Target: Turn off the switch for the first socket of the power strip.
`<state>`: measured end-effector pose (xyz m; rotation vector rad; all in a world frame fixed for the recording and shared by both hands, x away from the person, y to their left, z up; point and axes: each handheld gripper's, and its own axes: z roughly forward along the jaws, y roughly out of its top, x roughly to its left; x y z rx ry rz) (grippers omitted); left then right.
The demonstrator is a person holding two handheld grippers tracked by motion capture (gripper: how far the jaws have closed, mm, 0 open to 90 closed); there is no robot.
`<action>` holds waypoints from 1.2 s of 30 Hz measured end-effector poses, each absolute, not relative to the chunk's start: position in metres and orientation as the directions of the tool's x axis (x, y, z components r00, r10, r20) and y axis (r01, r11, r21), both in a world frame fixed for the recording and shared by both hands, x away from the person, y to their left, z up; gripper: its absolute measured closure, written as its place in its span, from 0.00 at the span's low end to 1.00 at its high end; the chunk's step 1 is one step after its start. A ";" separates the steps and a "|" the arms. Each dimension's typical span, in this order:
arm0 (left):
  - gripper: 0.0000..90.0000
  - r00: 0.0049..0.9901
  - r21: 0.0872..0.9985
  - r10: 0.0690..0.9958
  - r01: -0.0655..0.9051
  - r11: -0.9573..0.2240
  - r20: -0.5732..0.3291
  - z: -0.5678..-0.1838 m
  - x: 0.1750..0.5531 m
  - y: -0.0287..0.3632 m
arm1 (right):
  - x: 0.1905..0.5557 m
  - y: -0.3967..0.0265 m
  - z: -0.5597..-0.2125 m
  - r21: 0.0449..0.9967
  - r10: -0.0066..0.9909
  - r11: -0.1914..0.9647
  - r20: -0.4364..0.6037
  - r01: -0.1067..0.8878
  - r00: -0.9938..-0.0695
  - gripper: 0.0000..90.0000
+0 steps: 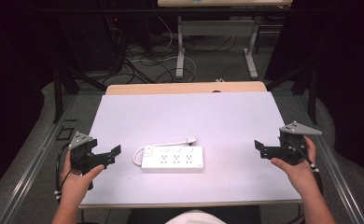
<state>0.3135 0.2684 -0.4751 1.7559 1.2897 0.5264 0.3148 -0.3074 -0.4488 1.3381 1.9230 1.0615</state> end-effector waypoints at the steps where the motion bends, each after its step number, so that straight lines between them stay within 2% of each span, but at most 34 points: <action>1: 0.03 0.374 0.833 0.915 0.547 -0.085 -0.153 -0.475 0.314 0.268 | 0.315 -0.308 -0.449 0.851 0.941 0.182 -0.006 0.492 -0.337 0.00; 10: 0.11 0.390 0.827 0.912 0.550 -0.117 -0.129 -0.475 0.313 0.263 | 0.314 -0.305 -0.454 0.857 0.939 0.187 -0.012 0.481 -0.343 0.01; 15: 0.14 0.401 0.830 0.904 0.548 -0.105 -0.150 -0.474 0.311 0.260 | 0.315 -0.304 -0.454 0.855 0.935 0.201 -0.021 0.478 -0.355 0.01; 36: 0.19 0.447 0.843 0.887 0.517 -0.151 -0.115 -0.462 0.313 0.242 | 0.311 -0.293 -0.456 0.869 0.929 0.210 -0.034 0.448 -0.370 0.00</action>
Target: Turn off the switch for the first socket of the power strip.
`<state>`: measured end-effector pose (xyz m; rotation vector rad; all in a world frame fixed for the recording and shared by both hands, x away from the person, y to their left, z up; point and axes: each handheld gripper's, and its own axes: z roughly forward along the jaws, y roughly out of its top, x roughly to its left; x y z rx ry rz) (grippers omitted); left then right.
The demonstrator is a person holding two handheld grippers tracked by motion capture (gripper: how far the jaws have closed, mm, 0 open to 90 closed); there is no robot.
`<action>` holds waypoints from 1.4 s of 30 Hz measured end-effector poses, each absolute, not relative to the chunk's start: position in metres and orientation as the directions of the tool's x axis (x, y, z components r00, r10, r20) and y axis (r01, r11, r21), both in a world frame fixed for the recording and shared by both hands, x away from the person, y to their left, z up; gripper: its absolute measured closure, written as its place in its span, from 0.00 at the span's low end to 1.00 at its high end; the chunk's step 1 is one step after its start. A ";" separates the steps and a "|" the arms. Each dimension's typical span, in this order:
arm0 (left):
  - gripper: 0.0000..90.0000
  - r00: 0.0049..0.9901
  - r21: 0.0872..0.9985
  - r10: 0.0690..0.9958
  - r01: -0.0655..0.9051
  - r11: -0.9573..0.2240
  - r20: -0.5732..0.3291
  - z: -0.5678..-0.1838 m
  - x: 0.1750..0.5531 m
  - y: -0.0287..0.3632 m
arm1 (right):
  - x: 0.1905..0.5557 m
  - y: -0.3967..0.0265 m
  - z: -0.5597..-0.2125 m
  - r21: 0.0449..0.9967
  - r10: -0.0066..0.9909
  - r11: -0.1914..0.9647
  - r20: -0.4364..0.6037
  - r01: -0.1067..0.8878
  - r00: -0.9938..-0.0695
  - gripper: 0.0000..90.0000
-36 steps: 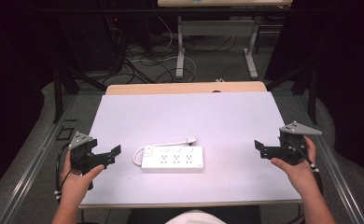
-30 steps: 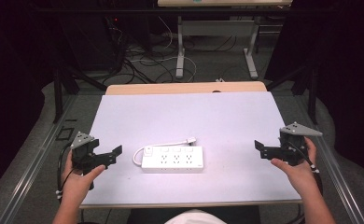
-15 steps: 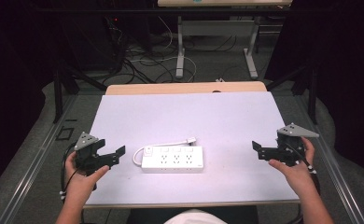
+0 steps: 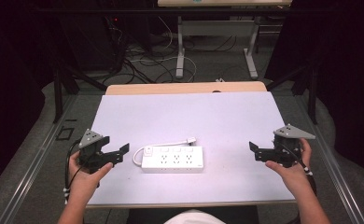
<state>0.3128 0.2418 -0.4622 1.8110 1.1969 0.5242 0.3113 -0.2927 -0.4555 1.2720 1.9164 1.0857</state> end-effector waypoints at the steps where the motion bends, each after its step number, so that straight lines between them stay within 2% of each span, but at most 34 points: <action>1: 0.19 0.447 0.844 0.887 0.514 -0.153 -0.111 -0.461 0.314 0.241 | 0.311 -0.292 -0.455 0.870 0.928 0.209 -0.033 0.447 -0.370 0.00; 10: 0.23 0.453 0.835 0.883 0.529 -0.155 -0.123 -0.455 0.319 0.235 | 0.311 -0.291 -0.456 0.871 0.927 0.209 -0.031 0.445 -0.374 0.00; 26: 0.36 0.506 0.831 0.859 0.510 -0.221 -0.082 -0.442 0.334 0.213 | 0.311 -0.290 -0.457 0.871 0.929 0.198 -0.020 0.450 -0.370 0.00; 42: 0.38 0.529 0.827 0.844 0.511 -0.235 -0.087 -0.435 0.340 0.195 | 0.312 -0.290 -0.458 0.870 0.928 0.199 -0.020 0.450 -0.372 0.00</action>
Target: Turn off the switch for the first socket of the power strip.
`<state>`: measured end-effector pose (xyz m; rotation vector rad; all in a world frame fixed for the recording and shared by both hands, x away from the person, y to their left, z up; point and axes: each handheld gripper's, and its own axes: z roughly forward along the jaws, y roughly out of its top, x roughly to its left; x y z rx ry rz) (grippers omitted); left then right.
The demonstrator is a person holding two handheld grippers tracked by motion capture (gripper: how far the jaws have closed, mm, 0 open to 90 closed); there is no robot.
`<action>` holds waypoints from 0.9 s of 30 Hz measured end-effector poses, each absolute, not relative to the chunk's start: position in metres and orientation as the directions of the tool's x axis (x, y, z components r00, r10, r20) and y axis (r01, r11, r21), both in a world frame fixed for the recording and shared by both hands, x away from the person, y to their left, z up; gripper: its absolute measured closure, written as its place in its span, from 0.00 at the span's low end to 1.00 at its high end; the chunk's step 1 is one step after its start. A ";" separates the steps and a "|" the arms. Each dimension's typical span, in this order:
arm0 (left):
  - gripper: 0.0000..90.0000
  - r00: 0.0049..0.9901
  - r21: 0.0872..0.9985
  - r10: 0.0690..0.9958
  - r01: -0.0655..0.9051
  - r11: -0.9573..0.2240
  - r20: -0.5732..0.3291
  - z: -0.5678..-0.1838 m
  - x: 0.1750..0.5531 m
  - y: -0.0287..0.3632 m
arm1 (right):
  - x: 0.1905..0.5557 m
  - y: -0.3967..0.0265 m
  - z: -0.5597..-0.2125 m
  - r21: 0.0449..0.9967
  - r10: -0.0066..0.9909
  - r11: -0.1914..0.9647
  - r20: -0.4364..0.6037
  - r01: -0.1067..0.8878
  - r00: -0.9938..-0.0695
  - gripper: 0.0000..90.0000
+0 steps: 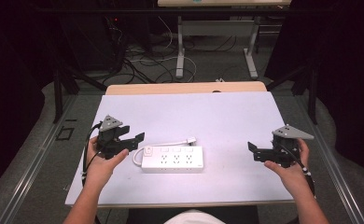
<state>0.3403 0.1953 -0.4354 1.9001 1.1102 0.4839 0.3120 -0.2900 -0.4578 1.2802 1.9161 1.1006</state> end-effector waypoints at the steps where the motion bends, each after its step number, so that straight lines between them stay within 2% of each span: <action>1: 0.38 0.529 0.825 0.844 0.514 -0.235 -0.089 -0.435 0.340 0.194 | 0.312 -0.290 -0.458 0.871 0.928 0.199 -0.020 0.450 -0.371 0.00; 10: 0.43 0.556 0.818 0.823 0.523 -0.240 -0.114 -0.433 0.346 0.179 | 0.312 -0.291 -0.458 0.871 0.927 0.201 -0.021 0.449 -0.374 0.00; 27: 0.60 0.551 0.797 0.820 0.560 -0.227 -0.154 -0.437 0.355 0.167 | 0.313 -0.290 -0.459 0.868 0.926 0.202 -0.019 0.454 -0.376 0.00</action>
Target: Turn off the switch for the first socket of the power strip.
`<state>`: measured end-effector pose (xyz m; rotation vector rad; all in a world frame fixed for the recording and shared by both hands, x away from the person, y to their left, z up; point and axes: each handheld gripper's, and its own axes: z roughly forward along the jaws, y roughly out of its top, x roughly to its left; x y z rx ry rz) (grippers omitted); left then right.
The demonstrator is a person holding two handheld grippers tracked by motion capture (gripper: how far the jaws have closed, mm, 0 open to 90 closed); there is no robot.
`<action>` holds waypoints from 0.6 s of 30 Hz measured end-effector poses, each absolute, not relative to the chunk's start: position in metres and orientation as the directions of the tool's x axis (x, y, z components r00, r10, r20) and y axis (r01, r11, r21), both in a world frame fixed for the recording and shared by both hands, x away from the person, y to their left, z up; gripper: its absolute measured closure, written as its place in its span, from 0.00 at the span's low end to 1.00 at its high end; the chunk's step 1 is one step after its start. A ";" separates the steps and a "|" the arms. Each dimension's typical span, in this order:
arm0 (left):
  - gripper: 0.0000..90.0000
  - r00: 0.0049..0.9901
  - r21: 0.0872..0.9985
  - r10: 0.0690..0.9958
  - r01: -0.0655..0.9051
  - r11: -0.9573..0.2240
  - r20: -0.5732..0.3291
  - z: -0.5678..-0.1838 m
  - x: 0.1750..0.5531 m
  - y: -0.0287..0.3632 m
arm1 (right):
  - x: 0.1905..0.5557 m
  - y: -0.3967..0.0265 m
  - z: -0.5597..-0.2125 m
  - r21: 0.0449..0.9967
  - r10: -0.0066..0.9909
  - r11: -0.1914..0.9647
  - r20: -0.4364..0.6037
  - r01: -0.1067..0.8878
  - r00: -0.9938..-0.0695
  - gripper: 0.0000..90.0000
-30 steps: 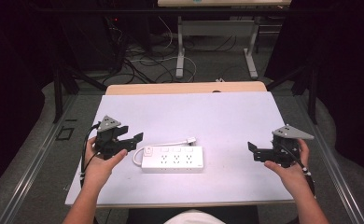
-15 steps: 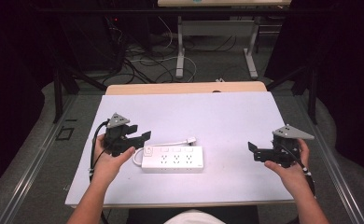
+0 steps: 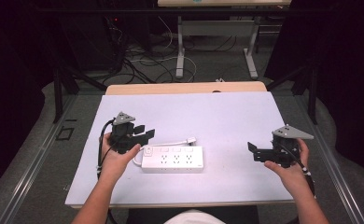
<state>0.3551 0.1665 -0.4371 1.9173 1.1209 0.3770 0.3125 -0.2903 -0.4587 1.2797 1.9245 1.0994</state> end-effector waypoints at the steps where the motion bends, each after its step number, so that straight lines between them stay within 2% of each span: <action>1: 0.61 0.550 0.800 0.820 0.558 -0.220 -0.157 -0.438 0.356 0.165 | 0.313 -0.290 -0.459 0.868 0.926 0.202 -0.017 0.454 -0.378 0.00; 18: 0.85 0.577 0.746 0.804 0.597 -0.295 -0.144 -0.454 0.366 0.140 | 0.313 -0.290 -0.460 0.867 0.924 0.190 0.001 0.460 -0.383 0.00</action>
